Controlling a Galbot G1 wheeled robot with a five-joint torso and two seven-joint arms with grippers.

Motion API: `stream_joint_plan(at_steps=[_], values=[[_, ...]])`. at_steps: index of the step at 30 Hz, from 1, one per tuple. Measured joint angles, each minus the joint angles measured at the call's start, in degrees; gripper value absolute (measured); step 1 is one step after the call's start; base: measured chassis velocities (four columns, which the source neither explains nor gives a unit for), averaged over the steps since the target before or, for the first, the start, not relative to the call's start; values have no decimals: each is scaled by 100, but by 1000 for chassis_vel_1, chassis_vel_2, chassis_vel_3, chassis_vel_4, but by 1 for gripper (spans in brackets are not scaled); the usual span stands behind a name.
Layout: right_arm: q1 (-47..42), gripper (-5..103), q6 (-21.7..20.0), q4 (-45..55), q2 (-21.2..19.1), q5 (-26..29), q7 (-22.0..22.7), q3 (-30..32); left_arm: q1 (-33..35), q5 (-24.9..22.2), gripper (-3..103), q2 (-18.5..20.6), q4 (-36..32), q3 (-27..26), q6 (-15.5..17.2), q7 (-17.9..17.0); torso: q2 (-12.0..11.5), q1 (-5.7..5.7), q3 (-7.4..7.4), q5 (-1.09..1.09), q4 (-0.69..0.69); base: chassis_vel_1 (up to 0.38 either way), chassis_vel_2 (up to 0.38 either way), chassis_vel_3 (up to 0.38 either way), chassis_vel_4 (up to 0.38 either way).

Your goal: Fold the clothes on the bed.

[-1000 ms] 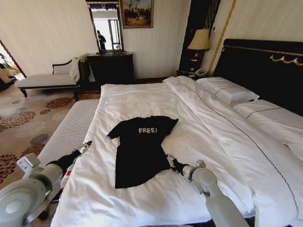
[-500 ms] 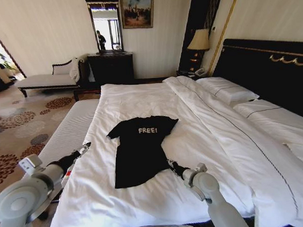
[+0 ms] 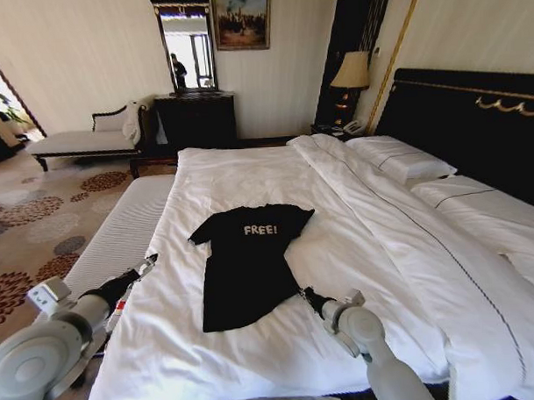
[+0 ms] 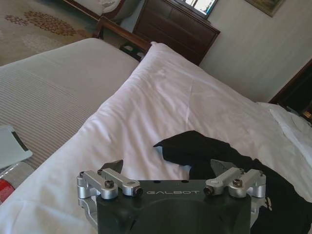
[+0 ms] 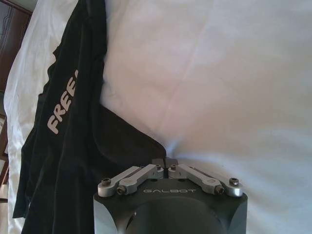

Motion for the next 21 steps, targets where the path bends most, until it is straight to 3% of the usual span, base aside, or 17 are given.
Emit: stream_joint_plan(at_steps=[8,14,21], values=[[-403,0,0,512,-500,171,62,519,-87,96,100,-22,98,100,-4,-1,0,0,0,0,0,0,0,0,0],[-1155,0,-15,969,-833,417,70,1329,-127,124,100,-17,194,167,-4,-9,0,0,0,0,0,0,0,0,0],[-1933,0,-60,1180,-1052,412,58,1998,-62,-82,100,162,382,239,-2,-323,0,-1,0,0,-1,0,0,0,0]])
